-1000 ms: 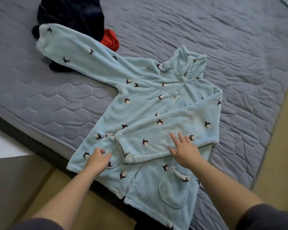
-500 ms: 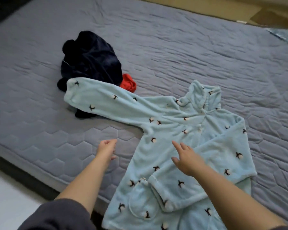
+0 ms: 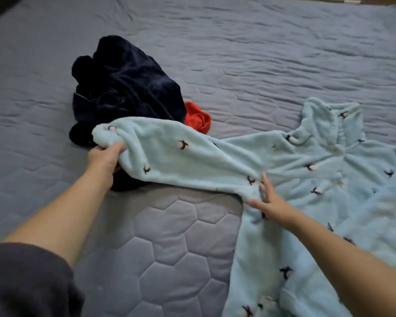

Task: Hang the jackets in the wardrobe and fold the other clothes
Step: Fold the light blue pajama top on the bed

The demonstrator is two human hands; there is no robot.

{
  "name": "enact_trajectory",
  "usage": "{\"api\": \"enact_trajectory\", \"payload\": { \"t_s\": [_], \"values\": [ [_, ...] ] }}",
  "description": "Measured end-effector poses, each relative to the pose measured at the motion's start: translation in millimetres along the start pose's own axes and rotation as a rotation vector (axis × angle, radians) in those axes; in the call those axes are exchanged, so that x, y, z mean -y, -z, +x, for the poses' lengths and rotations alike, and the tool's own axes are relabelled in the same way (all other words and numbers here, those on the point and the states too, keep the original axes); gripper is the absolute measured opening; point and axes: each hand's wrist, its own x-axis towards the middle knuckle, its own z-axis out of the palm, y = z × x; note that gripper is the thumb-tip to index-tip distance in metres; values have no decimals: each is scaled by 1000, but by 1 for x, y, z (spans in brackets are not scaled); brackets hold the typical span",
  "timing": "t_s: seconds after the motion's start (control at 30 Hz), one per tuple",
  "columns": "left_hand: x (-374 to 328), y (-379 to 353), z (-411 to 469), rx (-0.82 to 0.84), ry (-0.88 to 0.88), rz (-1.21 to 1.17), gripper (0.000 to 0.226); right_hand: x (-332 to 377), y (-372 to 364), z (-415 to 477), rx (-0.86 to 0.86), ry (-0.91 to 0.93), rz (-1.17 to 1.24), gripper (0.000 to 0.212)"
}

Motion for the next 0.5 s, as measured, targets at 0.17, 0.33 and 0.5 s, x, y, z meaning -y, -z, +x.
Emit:
{"api": "enact_trajectory", "payload": {
  "t_s": [0.17,0.33,0.5],
  "values": [
    [-40,-75,-158,656,-545,284,33,54,38,-73,200,-151,866,61],
    [-16,-130,-295,1110,-905,788,25,74,120,-155,164,-73,1158,74],
    [-9,-157,-391,1402,-1007,961,45,9,180,-229,15,-238,815,17]
  ]
}}
